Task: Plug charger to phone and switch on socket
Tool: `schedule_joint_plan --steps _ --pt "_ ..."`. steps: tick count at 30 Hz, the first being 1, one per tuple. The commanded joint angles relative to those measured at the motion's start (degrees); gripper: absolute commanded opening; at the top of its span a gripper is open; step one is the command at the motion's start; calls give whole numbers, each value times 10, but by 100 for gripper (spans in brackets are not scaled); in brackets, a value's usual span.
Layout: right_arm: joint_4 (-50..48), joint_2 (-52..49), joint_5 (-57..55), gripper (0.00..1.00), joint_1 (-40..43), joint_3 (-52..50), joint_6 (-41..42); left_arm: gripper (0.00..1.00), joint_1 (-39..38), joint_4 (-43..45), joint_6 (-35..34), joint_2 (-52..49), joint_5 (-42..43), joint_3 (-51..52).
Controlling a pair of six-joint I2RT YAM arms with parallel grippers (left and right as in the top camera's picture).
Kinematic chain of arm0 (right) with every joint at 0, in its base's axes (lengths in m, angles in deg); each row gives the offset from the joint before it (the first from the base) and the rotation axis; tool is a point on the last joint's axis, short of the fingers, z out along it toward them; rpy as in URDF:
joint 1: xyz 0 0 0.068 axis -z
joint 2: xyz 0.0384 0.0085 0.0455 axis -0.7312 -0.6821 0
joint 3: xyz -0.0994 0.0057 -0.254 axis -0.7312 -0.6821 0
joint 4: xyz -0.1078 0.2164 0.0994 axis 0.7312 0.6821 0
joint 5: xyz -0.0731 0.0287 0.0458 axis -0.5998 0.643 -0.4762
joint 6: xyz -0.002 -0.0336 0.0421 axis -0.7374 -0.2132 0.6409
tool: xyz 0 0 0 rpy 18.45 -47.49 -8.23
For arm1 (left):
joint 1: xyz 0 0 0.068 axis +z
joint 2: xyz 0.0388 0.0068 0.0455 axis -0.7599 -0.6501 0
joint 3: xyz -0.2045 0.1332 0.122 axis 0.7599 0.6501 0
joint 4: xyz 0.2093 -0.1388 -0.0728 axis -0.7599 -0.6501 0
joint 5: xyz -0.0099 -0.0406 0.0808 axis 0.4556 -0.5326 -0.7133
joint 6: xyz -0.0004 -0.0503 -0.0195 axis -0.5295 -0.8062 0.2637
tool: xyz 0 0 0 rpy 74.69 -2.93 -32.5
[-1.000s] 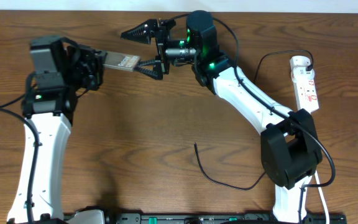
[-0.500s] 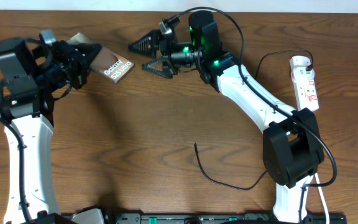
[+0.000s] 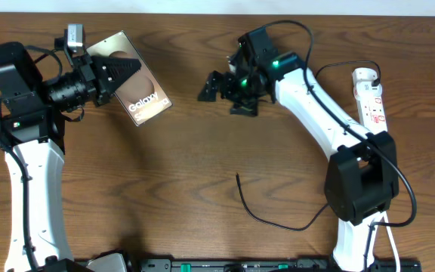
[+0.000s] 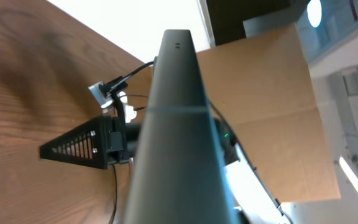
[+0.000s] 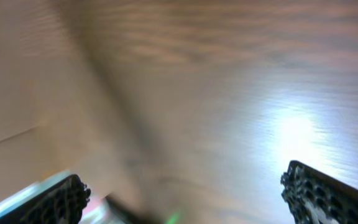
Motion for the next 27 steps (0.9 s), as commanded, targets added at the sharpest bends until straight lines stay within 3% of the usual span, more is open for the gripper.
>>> schedule_joint_plan --steps 1,5,11,17,22,27 --pt "71 4 -147 99 2 58 -90 7 2 5 54 2 41 -5" --pt "172 4 -243 99 -3 85 -109 7 2 2 92 2 54 -4" --pt "252 4 -296 97 -16 67 -151 7 2 -47 160 2 54 -4" --pt "255 4 -299 91 -33 25 -151 7 2 -134 239 -2 45 -4" --pt "254 4 -299 89 -50 -15 -144 7 2 -289 361 -17 -19 -3" --pt "240 4 -295 86 -59 -52 -134 8 2 -377 439 -44 -58 -3"
